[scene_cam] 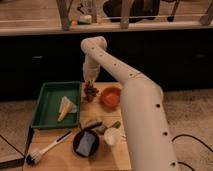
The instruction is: Place grapes in metal cup
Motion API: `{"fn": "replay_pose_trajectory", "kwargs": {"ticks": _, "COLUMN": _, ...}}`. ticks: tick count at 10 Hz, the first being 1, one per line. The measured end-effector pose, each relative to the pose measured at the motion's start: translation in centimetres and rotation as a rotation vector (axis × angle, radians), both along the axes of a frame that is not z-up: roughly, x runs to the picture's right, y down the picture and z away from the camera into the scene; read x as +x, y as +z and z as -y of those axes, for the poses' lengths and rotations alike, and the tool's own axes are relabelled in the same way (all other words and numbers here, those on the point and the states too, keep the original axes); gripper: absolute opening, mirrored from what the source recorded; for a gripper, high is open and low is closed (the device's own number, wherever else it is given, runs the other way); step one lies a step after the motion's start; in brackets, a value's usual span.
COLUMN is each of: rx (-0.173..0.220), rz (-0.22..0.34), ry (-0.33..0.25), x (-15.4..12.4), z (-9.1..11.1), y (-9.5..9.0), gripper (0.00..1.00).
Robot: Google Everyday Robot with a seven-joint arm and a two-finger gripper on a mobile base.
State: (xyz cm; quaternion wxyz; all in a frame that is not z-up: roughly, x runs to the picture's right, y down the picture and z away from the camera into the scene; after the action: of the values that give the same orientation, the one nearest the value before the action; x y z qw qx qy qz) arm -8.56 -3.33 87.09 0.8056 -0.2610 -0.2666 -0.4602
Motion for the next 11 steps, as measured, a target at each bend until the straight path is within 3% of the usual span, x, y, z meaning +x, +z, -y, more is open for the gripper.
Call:
{"fn": "replay_pose_trajectory", "kwargs": {"ticks": 6, "rx": -0.033, "rz": -0.003, "ry": -0.006, "x": 0.7, "z": 0.1, "y": 1.0, "gripper": 0.78}}
{"fn": "replay_pose_trajectory", "kwargs": {"ticks": 11, "rx": -0.043, "rz": 0.001, "ry": -0.004, "x": 0.9, "z": -0.1, "y": 1.2, "gripper": 0.80}}
